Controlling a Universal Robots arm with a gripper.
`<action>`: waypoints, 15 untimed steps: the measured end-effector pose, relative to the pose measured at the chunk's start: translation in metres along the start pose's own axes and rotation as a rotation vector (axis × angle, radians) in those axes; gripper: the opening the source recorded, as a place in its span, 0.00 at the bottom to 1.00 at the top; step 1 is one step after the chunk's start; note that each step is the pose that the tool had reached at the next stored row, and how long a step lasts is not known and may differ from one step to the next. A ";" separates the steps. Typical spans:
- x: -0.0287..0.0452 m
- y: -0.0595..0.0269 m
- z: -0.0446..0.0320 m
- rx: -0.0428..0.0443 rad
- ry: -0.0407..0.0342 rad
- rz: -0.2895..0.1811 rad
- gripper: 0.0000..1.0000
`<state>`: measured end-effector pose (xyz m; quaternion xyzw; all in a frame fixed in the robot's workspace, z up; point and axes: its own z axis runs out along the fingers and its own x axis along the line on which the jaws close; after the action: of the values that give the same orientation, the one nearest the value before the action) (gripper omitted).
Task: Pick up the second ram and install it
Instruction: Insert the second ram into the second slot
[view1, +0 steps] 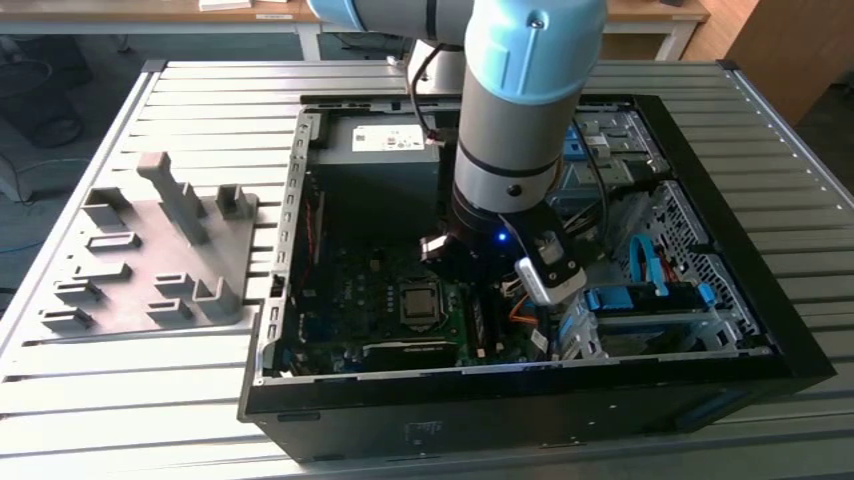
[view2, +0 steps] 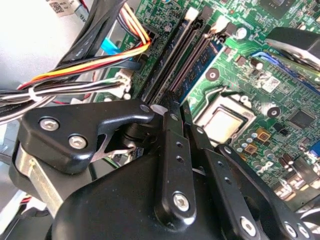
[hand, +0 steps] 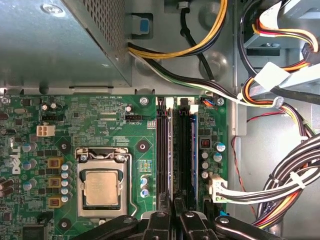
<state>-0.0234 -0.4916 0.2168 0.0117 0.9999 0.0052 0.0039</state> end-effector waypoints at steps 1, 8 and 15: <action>0.0000 0.0000 0.0004 0.0001 0.0001 0.000 0.14; 0.0000 -0.0001 0.0021 0.0002 0.0001 0.000 0.14; 0.0000 -0.0001 0.0031 0.0003 0.0000 0.000 0.14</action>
<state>-0.0234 -0.4916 0.2137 0.0117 0.9999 0.0050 0.0039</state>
